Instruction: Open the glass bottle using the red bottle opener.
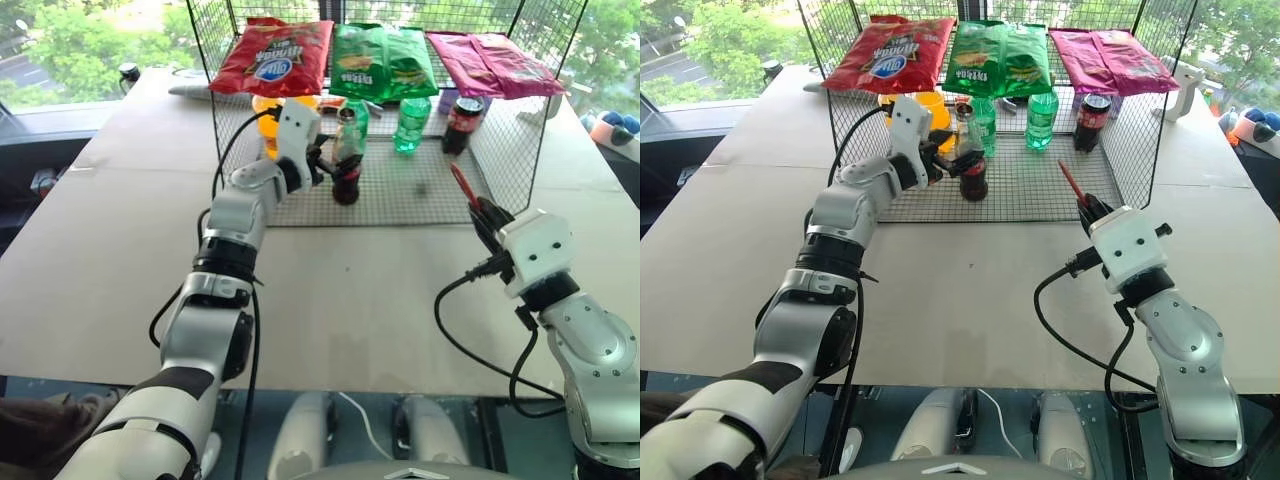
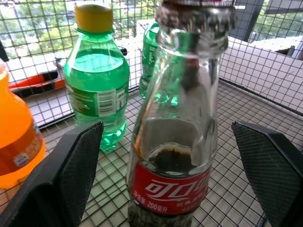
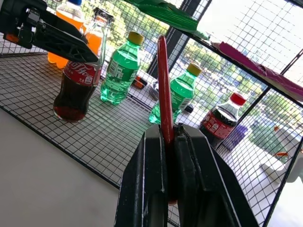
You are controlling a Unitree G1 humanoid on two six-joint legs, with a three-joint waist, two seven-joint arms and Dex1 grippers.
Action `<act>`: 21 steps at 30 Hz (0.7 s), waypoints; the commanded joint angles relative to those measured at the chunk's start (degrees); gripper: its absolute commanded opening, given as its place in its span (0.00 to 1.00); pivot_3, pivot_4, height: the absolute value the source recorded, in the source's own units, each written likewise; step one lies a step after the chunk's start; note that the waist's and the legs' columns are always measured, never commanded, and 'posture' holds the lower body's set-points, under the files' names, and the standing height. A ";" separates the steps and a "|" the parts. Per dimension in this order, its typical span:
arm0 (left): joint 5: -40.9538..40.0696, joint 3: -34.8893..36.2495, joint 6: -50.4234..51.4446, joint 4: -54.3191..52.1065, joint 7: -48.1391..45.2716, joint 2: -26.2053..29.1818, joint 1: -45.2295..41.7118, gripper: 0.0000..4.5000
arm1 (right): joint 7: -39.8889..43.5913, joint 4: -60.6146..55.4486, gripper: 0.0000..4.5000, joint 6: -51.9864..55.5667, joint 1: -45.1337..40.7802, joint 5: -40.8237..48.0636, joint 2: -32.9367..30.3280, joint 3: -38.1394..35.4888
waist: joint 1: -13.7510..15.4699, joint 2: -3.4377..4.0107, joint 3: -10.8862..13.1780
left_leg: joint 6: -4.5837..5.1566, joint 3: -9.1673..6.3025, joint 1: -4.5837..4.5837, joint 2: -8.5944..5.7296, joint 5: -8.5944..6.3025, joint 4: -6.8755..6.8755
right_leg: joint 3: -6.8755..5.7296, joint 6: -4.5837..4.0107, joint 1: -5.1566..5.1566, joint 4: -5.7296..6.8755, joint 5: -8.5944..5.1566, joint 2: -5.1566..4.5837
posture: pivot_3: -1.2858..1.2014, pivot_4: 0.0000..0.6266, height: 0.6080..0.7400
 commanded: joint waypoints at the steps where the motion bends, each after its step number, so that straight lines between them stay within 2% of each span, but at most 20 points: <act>1: 1.70 -0.41 -3.09 3.06 -0.98 -0.57 -3.79 1.00 | -0.86 -2.95 0.00 -0.08 -0.70 0.15 -0.36 -0.91 | 0.01 0.00 0.00 | 0.00 0.00 0.00 0.00 0.00 0.00 | 0.00 0.00 0.00 0.00 0.00 0.00 | 0.52 0.24 1.00; 6: 3.15 0.01 -5.81 8.96 -0.45 -1.40 -6.28 1.00 | -1.21 -3.62 0.00 0.43 -0.48 0.01 -0.27 -0.70 | 0.00 0.00 0.00 | 0.02 0.00 0.00 0.00 -0.01 0.01 | 0.00 0.00 0.00 0.01 0.00 0.00 | 0.52 0.24 1.00; 8: 3.28 0.31 -7.00 10.75 -0.62 -1.77 -6.87 0.91 | -1.41 -3.97 0.00 0.72 -0.25 -0.08 -0.17 -0.67 | 0.00 0.00 0.00 | 0.03 0.00 0.00 0.00 -0.01 0.01 | 0.00 0.00 0.00 0.02 0.00 0.00 | 0.52 0.24 1.00; 12: 3.54 0.73 -8.78 13.26 -0.98 -2.22 -7.68 0.54 | -1.81 -4.35 0.00 1.14 -0.01 -0.16 -0.24 -0.51 | 0.04 -0.01 -0.01 | 0.03 0.00 0.00 0.00 -0.02 0.01 | 0.00 0.00 0.00 0.02 0.00 0.00 | 0.52 0.24 1.00; 21: 2.91 2.08 -9.77 12.20 -3.39 -2.01 -7.04 0.55 | -1.93 -4.37 0.00 1.22 0.32 -0.03 -0.56 -0.94 | 0.04 -0.01 -0.01 | 0.03 0.00 -0.01 0.00 -0.01 0.04 | 0.00 0.00 0.00 0.04 0.01 0.00 | 0.52 0.24 1.00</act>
